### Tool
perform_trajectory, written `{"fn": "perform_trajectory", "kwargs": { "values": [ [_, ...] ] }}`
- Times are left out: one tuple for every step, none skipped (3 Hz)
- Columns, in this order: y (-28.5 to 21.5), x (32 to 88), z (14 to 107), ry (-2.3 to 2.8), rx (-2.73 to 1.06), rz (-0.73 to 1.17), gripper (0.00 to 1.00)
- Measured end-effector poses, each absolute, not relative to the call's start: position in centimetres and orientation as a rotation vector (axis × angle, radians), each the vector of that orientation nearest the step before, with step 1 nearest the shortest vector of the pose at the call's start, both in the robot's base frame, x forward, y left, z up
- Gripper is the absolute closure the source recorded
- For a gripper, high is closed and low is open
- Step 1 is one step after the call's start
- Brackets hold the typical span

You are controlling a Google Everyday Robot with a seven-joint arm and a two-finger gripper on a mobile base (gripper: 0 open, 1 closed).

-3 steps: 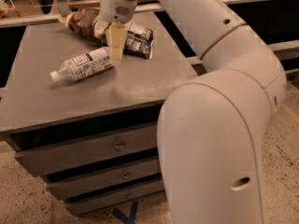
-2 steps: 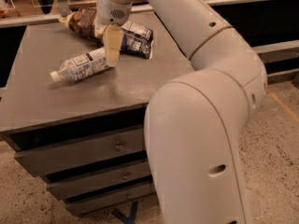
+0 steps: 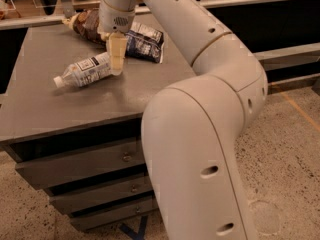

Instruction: Place blue plastic bottle upright

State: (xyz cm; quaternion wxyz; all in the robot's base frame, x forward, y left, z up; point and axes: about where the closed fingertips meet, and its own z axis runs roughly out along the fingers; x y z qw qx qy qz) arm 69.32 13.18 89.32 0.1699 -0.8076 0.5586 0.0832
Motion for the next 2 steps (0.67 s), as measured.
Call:
{"fn": "perform_trajectory", "kwargs": {
  "values": [
    [14.9, 69.4, 88.7, 1.554, -2.339, 0.242, 0.00],
    [16.9, 69.6, 88.2, 1.519, -2.379, 0.243, 0.00]
  ]
}}
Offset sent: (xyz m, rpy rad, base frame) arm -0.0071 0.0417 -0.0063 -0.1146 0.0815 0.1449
